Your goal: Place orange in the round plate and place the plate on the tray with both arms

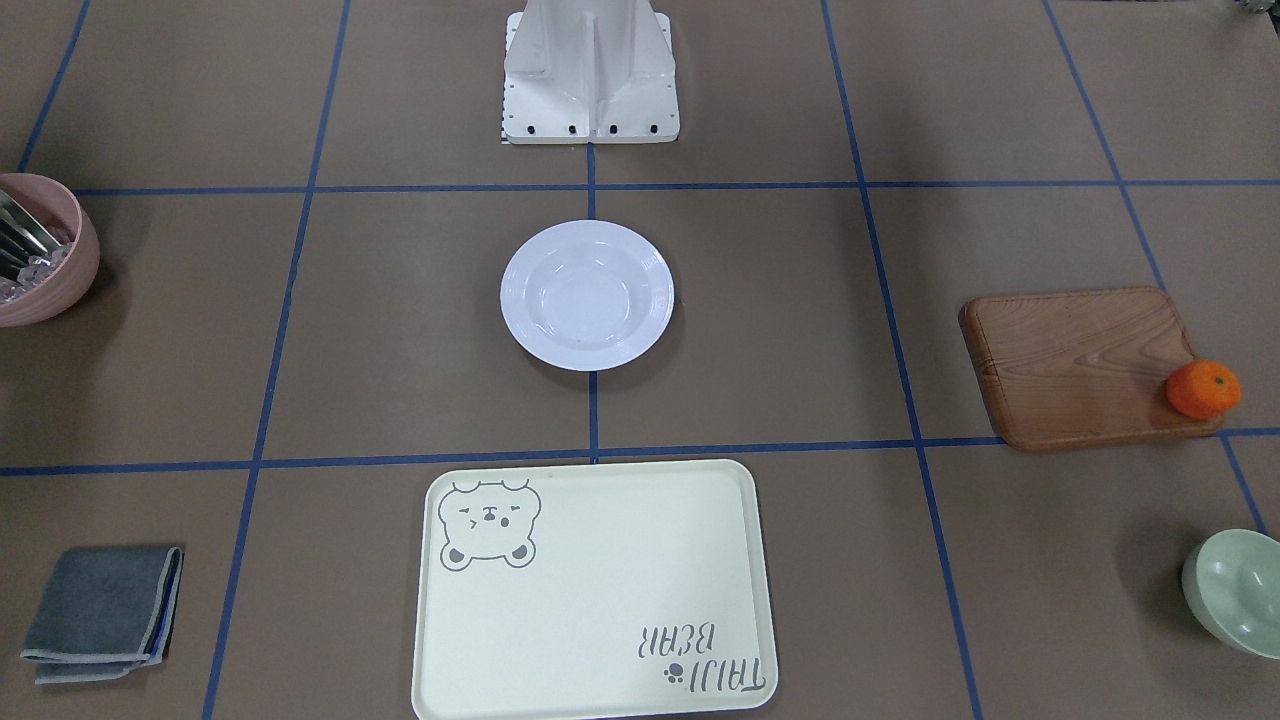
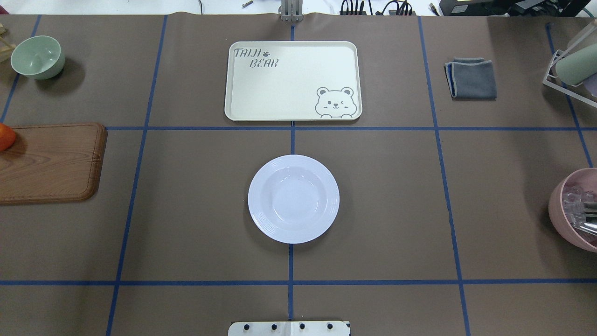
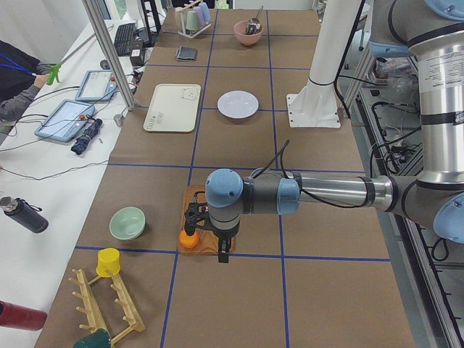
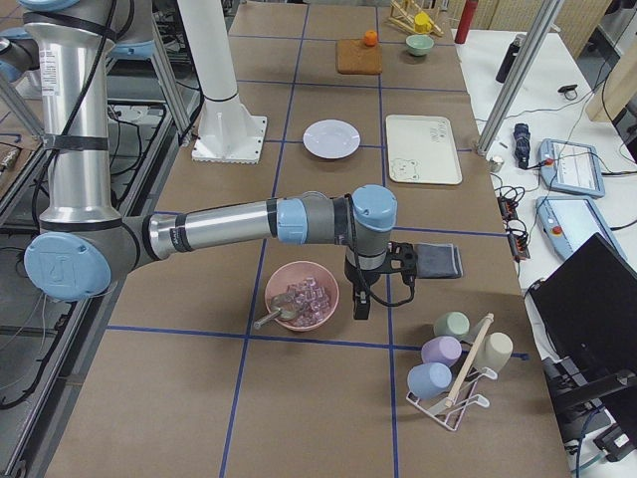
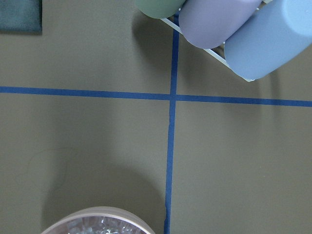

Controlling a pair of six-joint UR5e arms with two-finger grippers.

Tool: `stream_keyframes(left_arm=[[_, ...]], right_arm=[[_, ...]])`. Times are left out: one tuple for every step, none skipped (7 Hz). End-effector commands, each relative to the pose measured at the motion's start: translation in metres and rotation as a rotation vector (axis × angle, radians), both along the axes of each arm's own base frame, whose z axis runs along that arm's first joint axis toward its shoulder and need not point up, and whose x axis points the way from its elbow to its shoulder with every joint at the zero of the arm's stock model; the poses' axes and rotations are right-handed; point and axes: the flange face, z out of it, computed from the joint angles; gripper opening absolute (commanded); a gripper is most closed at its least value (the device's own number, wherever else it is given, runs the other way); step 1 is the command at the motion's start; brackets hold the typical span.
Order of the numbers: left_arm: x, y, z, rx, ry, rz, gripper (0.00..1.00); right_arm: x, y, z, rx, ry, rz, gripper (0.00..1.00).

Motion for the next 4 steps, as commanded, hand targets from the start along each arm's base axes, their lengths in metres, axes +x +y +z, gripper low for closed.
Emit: stream_keyframes(left_arm=[[0.000,0.000,-0.003,0.005,0.003,0.000,0.99],[0.000,-0.004,-0.008,0.022,0.003,0.001,0.99],[-0.001,-0.007,-0.012,0.075,-0.001,0.000,0.99],[-0.001,-0.011,-0.019,0.141,-0.005,-0.001,0.99]], right_arm=[[-0.002,-0.001,-0.001,0.002,0.000,-0.003,1.00],[-0.003,-0.002,-0.005,0.007,-0.002,-0.003,1.00],[-0.002,-0.002,-0.014,0.025,-0.004,-0.002,1.00],[-0.003,-0.004,-0.020,0.041,-0.003,-0.003,1.00]])
